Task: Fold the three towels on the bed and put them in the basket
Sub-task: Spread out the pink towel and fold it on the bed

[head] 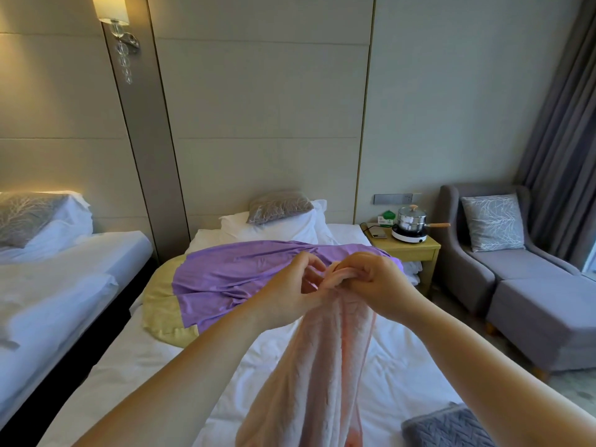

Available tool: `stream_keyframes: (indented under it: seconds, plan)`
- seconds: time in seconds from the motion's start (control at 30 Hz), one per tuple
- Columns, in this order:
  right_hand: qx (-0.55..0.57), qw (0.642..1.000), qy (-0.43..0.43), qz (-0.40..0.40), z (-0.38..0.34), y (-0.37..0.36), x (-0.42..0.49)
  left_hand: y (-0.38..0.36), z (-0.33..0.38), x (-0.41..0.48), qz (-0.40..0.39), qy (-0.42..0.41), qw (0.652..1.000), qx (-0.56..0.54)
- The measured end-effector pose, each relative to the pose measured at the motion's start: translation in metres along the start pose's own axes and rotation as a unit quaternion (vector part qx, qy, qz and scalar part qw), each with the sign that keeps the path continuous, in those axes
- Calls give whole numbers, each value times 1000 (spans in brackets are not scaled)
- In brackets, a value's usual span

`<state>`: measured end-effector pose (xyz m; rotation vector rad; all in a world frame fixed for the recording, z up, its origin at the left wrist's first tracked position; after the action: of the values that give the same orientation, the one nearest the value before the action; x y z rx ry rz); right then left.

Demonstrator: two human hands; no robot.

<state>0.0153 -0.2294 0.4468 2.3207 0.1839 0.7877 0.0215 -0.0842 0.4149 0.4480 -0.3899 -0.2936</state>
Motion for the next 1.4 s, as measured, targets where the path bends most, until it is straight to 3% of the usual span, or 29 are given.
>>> stream_keyframes:
  seconds: [0.13,0.3,0.47,0.6,0.7,0.87,1.1,1.23,1.4]
  plan:
    - [-13,1000,6,17,1,0,-2,6,-1,1,27,-6,1000,5]
    - [-128,991,24,33,7,-4,-11,15,-5,-3,30,27,999,-24]
    - [-14,995,-57,-80,18,-17,-13,12,-2,-8,-31,57,994,-85]
    - [92,990,-107,2,21,-5,-11,13,-5,-10,-57,79,990,-103]
    - [134,985,-107,13,15,-3,-5,8,-2,-11,-102,58,988,-103]
    - [177,980,-92,1,7,-3,0,16,9,-2,-7,-9,998,-60]
    - [225,967,-117,-13,21,-23,-13,38,24,4,52,-7,994,-97]
    - [284,949,-138,6,26,-23,-14,46,29,5,17,23,998,-61]
    - [251,962,-97,-33,10,-18,1,35,29,-2,-38,60,997,-16]
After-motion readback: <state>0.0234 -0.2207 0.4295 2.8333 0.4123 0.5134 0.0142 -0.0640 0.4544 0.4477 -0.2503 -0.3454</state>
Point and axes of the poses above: each hand's wrist, its own x-axis towards the middle knuckle, its own y-axis out of the back of the hand, z = x × y, the point moved 6 cm from there along x, towards the middle knuckle, and after that the axes turned 1 degree about z, right-handed, at the moved point
